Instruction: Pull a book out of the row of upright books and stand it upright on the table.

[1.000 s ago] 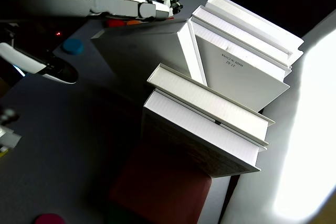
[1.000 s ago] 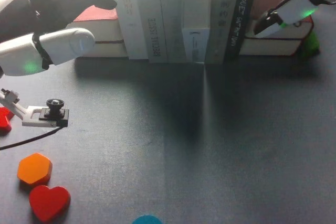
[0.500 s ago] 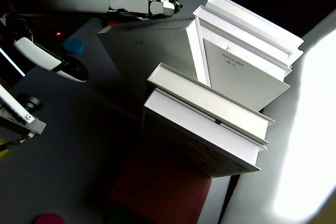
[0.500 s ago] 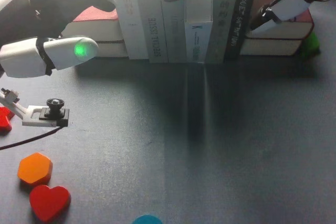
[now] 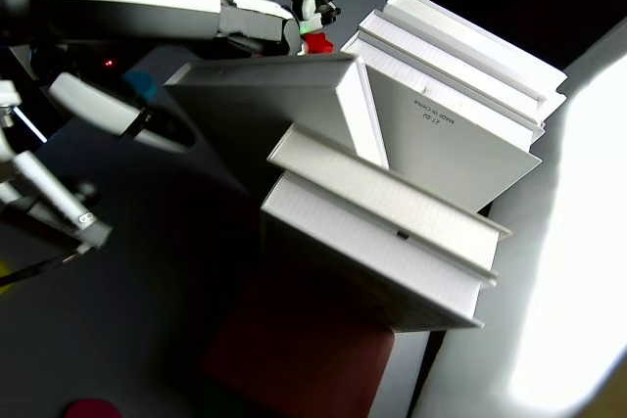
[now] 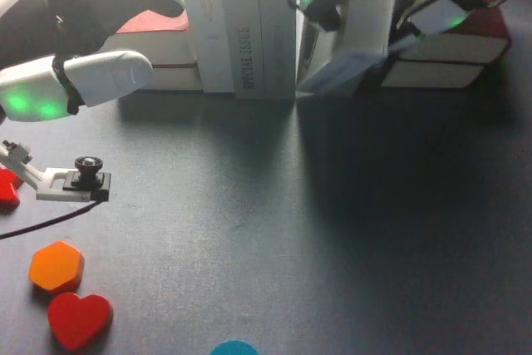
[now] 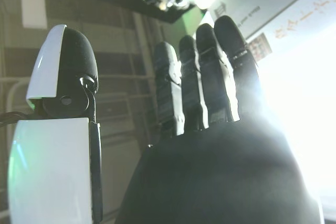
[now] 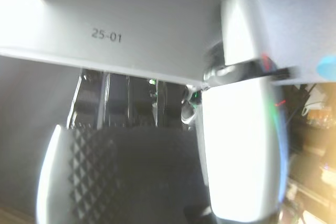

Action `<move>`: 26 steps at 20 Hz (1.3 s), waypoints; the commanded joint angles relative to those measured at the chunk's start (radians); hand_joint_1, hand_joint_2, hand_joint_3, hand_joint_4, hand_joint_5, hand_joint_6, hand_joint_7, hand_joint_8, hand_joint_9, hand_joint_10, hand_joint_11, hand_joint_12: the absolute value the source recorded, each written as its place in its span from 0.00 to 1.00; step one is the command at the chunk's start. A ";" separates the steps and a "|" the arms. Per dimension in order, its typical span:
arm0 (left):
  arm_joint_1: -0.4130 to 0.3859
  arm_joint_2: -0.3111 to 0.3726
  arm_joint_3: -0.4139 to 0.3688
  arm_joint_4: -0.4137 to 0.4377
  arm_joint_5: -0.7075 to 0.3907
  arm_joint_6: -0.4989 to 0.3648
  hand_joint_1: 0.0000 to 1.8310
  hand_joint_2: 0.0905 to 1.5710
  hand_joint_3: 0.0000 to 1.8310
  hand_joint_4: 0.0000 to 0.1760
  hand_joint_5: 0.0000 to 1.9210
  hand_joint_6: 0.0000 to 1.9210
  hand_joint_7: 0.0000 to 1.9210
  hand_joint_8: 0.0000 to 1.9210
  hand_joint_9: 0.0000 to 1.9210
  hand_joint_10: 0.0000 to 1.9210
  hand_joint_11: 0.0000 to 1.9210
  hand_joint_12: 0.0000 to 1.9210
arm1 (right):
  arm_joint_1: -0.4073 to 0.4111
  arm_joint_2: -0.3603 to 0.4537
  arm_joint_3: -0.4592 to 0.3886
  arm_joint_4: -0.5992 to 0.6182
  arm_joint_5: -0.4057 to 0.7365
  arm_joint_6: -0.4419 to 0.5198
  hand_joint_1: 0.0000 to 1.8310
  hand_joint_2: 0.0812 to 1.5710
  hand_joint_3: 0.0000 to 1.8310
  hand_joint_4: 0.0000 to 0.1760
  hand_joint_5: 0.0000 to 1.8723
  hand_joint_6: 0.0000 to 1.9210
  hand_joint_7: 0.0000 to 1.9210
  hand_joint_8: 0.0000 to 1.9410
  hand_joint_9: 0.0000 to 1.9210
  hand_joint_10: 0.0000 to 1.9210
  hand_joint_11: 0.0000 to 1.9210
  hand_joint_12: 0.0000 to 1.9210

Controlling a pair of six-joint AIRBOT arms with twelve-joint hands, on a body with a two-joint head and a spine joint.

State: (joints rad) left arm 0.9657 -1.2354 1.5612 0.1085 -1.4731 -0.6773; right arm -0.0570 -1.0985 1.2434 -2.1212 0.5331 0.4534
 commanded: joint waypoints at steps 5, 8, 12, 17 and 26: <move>-0.011 0.004 -0.005 -0.040 -0.112 -0.009 0.49 0.74 0.02 0.00 0.26 0.00 0.21 0.00 0.21 0.00 0.00 0.65 | 0.008 -0.011 0.018 0.062 -0.071 0.025 0.69 0.72 0.00 0.00 0.48 0.49 0.47 0.67 0.54 0.78 0.50 0.94; -0.010 0.004 -0.006 -0.040 -0.113 -0.009 0.50 0.73 0.01 0.00 0.25 0.00 0.21 0.00 0.22 0.00 0.00 0.66 | 0.008 -0.011 0.017 0.072 -0.064 0.025 0.75 0.71 0.00 0.00 0.47 0.47 0.47 0.58 0.46 0.75 0.43 0.91; -0.010 0.004 -0.008 -0.040 -0.114 -0.009 0.49 0.74 0.00 0.00 0.25 0.00 0.22 0.00 0.21 0.00 0.00 0.64 | 0.008 -0.007 0.014 0.085 -0.049 0.025 0.70 0.71 0.00 0.00 0.51 0.39 0.49 0.66 0.58 0.81 0.55 0.96; -0.009 0.009 -0.012 -0.042 -0.113 -0.009 0.55 0.70 0.00 0.00 0.25 0.00 0.20 0.00 0.21 0.00 0.00 0.62 | 0.002 0.054 -0.029 0.212 0.049 0.025 0.65 0.77 0.00 0.00 0.41 0.57 0.41 0.87 0.33 0.83 0.12 1.00; 0.003 0.020 -0.023 -0.054 -0.123 -0.009 0.52 0.69 0.00 0.00 0.25 0.00 0.21 0.00 0.21 0.00 0.00 0.64 | 0.010 0.215 -0.151 0.567 0.215 -0.117 0.62 0.83 0.00 0.00 0.42 0.73 0.23 0.77 0.31 0.35 0.07 0.80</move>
State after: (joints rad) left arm 0.9752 -1.2175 1.5425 0.0952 -1.4837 -0.6773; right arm -0.0647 -0.8803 1.0935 -1.6363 0.7403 0.3370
